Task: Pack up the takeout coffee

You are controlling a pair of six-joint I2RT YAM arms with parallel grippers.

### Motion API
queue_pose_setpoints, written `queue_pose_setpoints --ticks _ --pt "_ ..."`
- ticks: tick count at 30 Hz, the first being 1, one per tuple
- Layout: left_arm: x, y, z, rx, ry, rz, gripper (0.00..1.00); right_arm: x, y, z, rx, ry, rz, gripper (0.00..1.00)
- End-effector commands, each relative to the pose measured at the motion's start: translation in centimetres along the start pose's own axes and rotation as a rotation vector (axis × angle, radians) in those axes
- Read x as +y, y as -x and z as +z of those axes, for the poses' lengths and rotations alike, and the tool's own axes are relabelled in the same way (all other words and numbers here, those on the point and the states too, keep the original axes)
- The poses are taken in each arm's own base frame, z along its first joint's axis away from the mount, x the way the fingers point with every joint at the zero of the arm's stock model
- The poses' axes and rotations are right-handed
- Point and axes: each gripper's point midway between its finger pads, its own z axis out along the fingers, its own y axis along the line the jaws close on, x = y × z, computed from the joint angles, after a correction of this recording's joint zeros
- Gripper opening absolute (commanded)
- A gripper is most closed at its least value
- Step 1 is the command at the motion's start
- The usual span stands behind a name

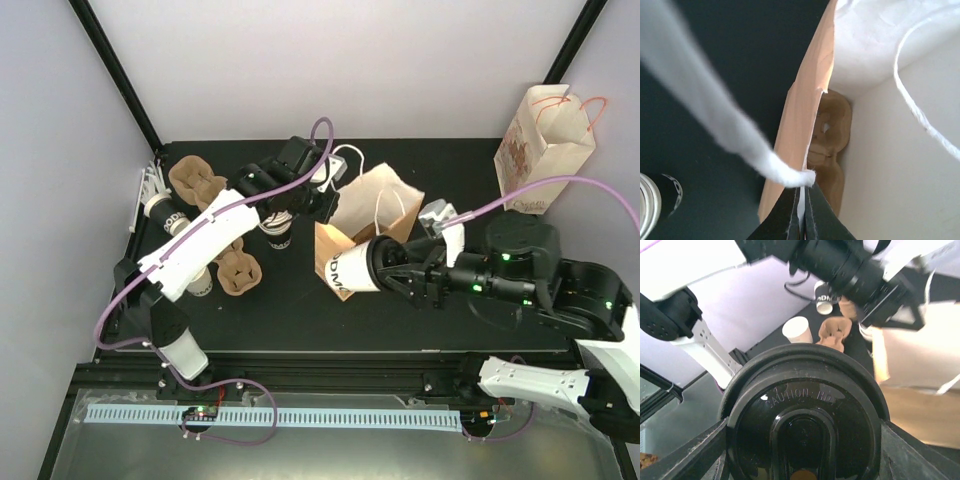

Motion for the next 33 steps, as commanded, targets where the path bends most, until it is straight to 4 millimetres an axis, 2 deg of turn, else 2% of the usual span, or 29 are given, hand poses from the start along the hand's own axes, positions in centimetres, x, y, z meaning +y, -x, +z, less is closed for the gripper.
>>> queue_pose_setpoints --ticks 1,5,8,11,15,19,25,31,33 --pt "-1.6 -0.4 -2.6 -0.037 -0.098 0.021 0.01 -0.4 1.5 -1.9 -0.032 -0.057 -0.038 0.56" --pt "-1.8 -1.8 -4.5 -0.034 -0.11 0.039 0.01 -1.4 3.5 -3.2 -0.083 -0.151 -0.038 0.55" --pt "-2.1 -3.1 -6.0 -0.04 -0.136 0.072 0.02 -2.2 4.2 -3.5 -0.087 -0.212 -0.048 0.55" --pt "-2.2 -4.3 -7.5 -0.058 -0.149 0.117 0.02 -2.8 3.5 -2.1 -0.004 -0.25 -0.073 0.55" --pt "-2.1 -5.4 -9.3 -0.095 -0.152 0.151 0.02 -4.1 1.2 1.3 0.166 -0.307 -0.092 0.54" --pt "-2.2 -6.1 -10.9 -0.132 -0.159 0.176 0.02 -3.8 1.1 2.6 0.184 -0.285 -0.082 0.53" --pt "-1.2 -8.0 -10.6 -0.118 -0.118 0.196 0.02 -2.4 2.8 2.8 0.104 -0.215 -0.068 0.53" --pt "-0.9 -9.1 -10.7 -0.101 -0.091 0.225 0.02 -2.9 1.4 5.8 0.182 -0.218 -0.073 0.5" --pt "-0.7 -9.4 -10.6 -0.094 -0.073 0.244 0.02 -2.5 1.4 6.6 0.189 -0.198 -0.071 0.49"
